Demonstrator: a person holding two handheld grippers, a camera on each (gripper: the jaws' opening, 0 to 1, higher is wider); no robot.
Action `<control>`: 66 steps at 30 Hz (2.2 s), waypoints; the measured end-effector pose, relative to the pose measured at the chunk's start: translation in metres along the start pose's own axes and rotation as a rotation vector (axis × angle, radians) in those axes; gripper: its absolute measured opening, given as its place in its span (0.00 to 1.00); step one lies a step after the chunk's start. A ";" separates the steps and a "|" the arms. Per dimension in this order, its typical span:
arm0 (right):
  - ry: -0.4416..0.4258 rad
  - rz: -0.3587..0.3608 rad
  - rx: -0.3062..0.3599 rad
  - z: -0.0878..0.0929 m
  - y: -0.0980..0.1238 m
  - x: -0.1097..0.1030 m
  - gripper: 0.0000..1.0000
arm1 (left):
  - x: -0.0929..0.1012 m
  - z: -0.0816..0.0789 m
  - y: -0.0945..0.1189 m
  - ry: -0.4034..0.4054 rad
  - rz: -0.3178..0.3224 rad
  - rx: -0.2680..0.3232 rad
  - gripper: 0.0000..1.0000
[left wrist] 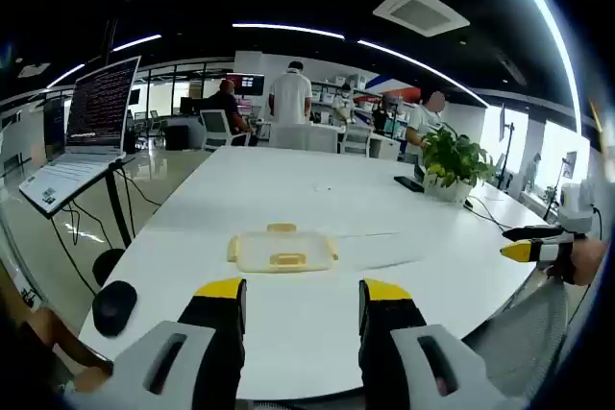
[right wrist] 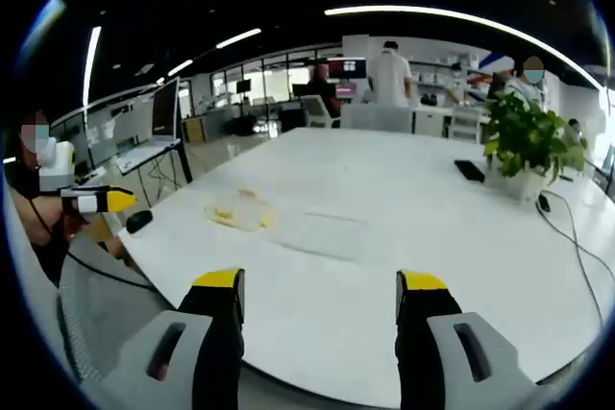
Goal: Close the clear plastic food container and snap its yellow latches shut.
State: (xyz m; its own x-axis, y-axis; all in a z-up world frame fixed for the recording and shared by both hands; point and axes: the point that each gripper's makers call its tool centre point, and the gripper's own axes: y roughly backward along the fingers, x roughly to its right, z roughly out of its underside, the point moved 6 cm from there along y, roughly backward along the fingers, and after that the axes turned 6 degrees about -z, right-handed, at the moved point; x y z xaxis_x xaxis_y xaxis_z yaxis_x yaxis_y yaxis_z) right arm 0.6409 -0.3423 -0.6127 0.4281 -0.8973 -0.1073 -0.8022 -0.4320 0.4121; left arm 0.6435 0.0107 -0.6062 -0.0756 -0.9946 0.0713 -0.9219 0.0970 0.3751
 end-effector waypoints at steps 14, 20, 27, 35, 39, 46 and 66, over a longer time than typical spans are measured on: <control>0.001 -0.003 -0.002 0.000 0.000 -0.001 0.61 | 0.000 0.000 0.000 0.001 0.005 -0.003 0.41; 0.001 -0.005 -0.008 0.001 -0.001 0.000 0.61 | 0.001 0.000 0.000 0.003 0.008 -0.005 0.41; 0.004 -0.006 -0.009 0.000 0.000 -0.001 0.61 | 0.001 0.000 0.000 0.003 0.008 -0.006 0.41; 0.006 -0.006 -0.011 0.000 -0.001 -0.001 0.60 | 0.001 0.000 0.000 0.006 0.008 -0.008 0.41; 0.005 -0.004 -0.010 0.000 -0.001 -0.001 0.60 | 0.000 0.000 0.000 0.009 0.006 -0.007 0.41; 0.006 -0.003 -0.009 0.001 -0.001 0.000 0.60 | 0.002 0.000 0.000 0.008 0.004 -0.007 0.41; 0.007 -0.001 -0.008 0.000 -0.001 0.000 0.60 | 0.001 0.000 0.000 0.007 0.006 -0.006 0.40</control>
State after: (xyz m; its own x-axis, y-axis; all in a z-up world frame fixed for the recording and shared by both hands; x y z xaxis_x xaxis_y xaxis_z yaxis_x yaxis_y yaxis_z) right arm 0.6415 -0.3414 -0.6134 0.4318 -0.8962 -0.1017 -0.7983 -0.4322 0.4195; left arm 0.6436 0.0097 -0.6062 -0.0786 -0.9937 0.0797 -0.9190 0.1032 0.3806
